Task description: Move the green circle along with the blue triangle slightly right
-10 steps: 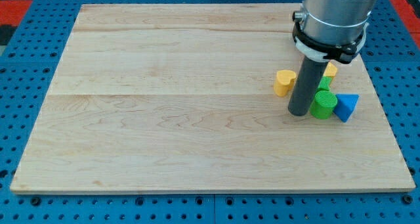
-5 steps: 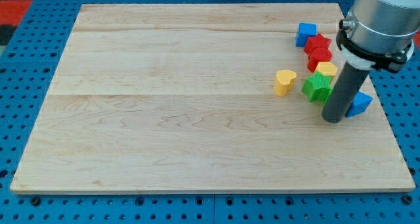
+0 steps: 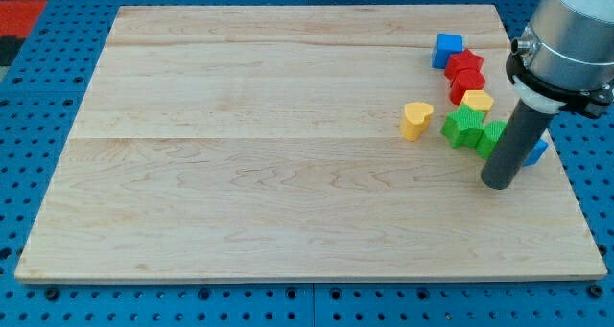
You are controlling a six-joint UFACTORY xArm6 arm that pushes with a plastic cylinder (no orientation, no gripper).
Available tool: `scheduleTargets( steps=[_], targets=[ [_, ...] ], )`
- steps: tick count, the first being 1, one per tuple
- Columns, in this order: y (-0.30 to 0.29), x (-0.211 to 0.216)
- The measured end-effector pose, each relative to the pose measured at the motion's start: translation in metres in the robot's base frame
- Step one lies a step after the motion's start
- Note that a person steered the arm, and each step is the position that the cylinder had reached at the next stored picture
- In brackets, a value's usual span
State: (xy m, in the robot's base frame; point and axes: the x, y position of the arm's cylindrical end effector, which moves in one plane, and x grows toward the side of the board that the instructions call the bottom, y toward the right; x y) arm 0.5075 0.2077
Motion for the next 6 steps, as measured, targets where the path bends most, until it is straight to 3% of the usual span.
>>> scheduleTargets(
  steps=[6],
  targets=[
    [0.017,-0.028]
  ],
)
